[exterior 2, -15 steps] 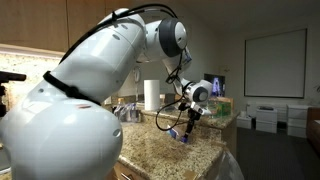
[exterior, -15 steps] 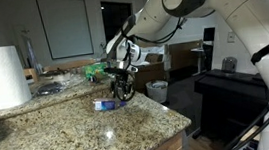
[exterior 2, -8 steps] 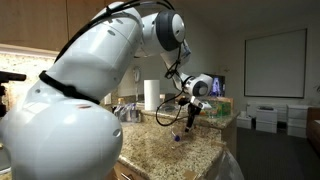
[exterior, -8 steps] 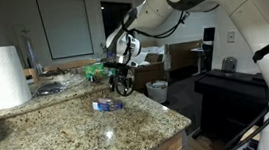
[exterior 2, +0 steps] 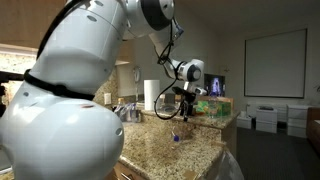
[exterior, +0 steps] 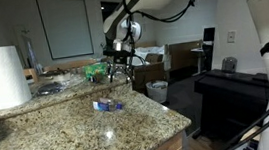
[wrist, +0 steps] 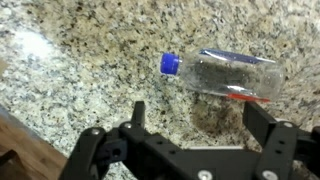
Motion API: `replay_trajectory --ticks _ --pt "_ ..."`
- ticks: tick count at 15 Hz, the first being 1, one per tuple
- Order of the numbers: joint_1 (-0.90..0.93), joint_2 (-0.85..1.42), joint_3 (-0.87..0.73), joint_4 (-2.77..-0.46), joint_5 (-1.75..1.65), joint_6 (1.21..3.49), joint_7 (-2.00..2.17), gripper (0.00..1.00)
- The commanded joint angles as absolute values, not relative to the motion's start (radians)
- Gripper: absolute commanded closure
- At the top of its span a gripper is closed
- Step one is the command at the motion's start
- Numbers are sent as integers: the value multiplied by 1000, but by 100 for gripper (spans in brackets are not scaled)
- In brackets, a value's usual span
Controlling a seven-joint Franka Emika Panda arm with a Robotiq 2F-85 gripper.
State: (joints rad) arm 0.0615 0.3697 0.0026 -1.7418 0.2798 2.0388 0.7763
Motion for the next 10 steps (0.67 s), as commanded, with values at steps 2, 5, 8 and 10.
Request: replay_trajectory --ticks 2,5,8,10 --pt "54 295 4 -1822 214 2010 553 0" --pt "80 311 -7 -1864 116 2056 469 0" --pt "121 325 0 -1920 1 2159 457 0" --pt "114 341 -3 -1887 18 2138 482 0"
